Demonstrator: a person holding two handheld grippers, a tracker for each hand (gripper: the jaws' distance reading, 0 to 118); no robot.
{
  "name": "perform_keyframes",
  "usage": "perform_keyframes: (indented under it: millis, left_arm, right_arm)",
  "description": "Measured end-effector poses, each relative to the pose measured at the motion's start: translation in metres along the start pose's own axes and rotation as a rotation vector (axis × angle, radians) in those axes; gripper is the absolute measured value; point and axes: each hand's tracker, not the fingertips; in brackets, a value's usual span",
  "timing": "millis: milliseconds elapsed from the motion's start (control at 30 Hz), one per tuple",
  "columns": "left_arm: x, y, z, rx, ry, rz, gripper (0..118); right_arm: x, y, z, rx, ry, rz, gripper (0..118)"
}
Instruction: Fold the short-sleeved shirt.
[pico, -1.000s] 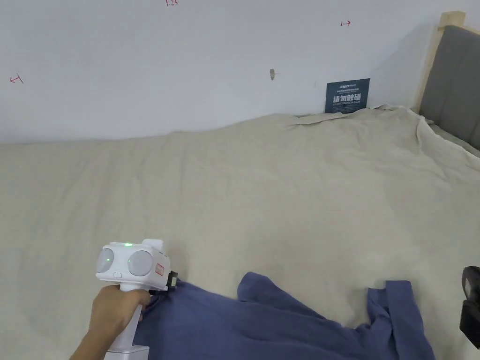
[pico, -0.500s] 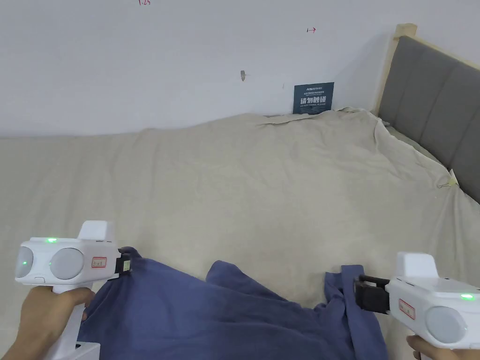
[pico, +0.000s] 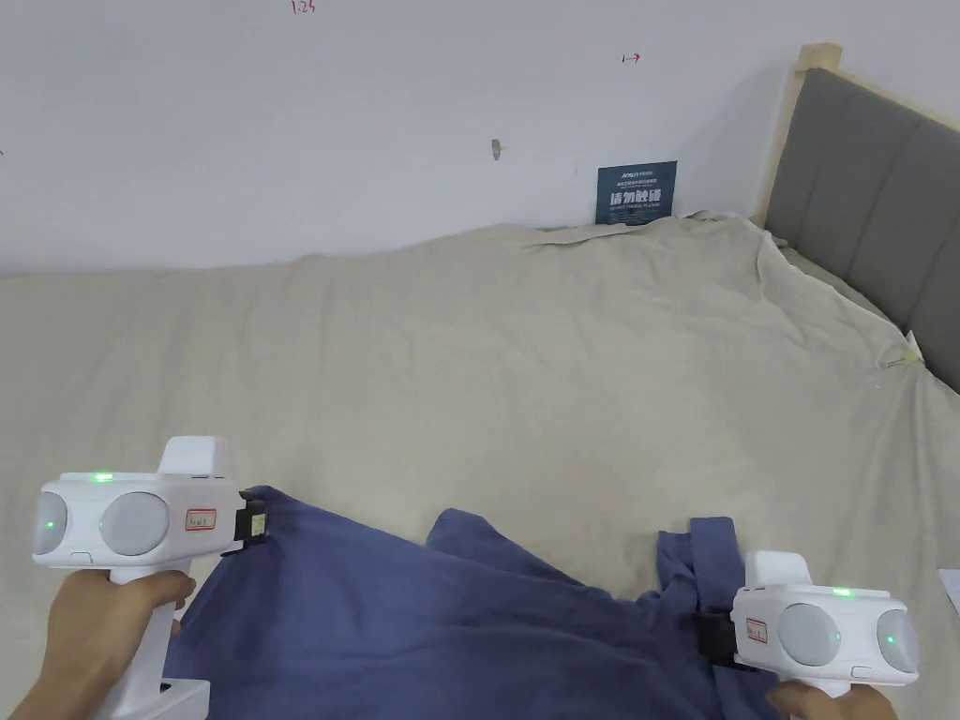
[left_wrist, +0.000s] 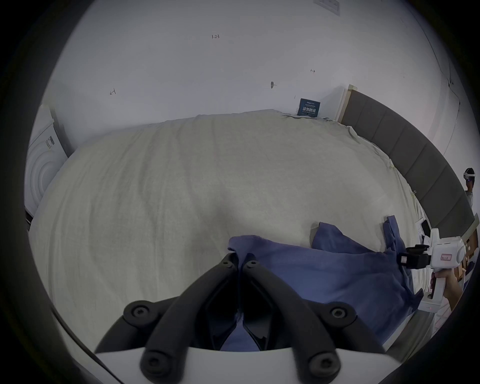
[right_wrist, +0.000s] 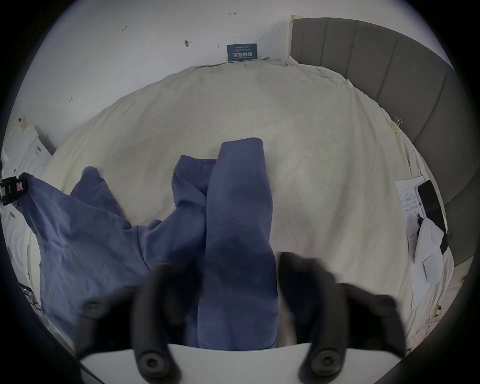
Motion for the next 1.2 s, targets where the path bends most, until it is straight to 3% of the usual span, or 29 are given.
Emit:
perform_keyframes:
  millis: [33,200,567,833,1067,1200]
  left_arm:
    - [0.000,-0.001,0.001,0.000,0.001,-0.003,0]
    - [-0.003,-0.005,0.005,0.005,0.006,0.003,0]
    - [-0.024,-0.014,0.046,0.120,0.026,0.087,0]
    - [-0.048,0.012,0.127,0.311,0.062,0.153,0]
    - [-0.068,0.061,0.197,0.457,0.148,0.155,0]
    - [-0.076,0.098,0.234,0.547,0.195,0.140,0]
  right_arm:
    - [0.000,-0.001,0.000,0.008,-0.011,0.005,4]
    - [0.004,-0.009,0.023,0.059,0.008,-0.029,1]
    - [0.022,0.019,0.124,0.385,0.146,-0.018,1]
    - [-0.013,0.072,0.230,0.630,0.259,0.033,1]
    - [-0.040,0.150,0.281,0.786,0.284,0.100,1]
    - [-0.049,0.198,0.310,0.861,0.309,0.098,1]
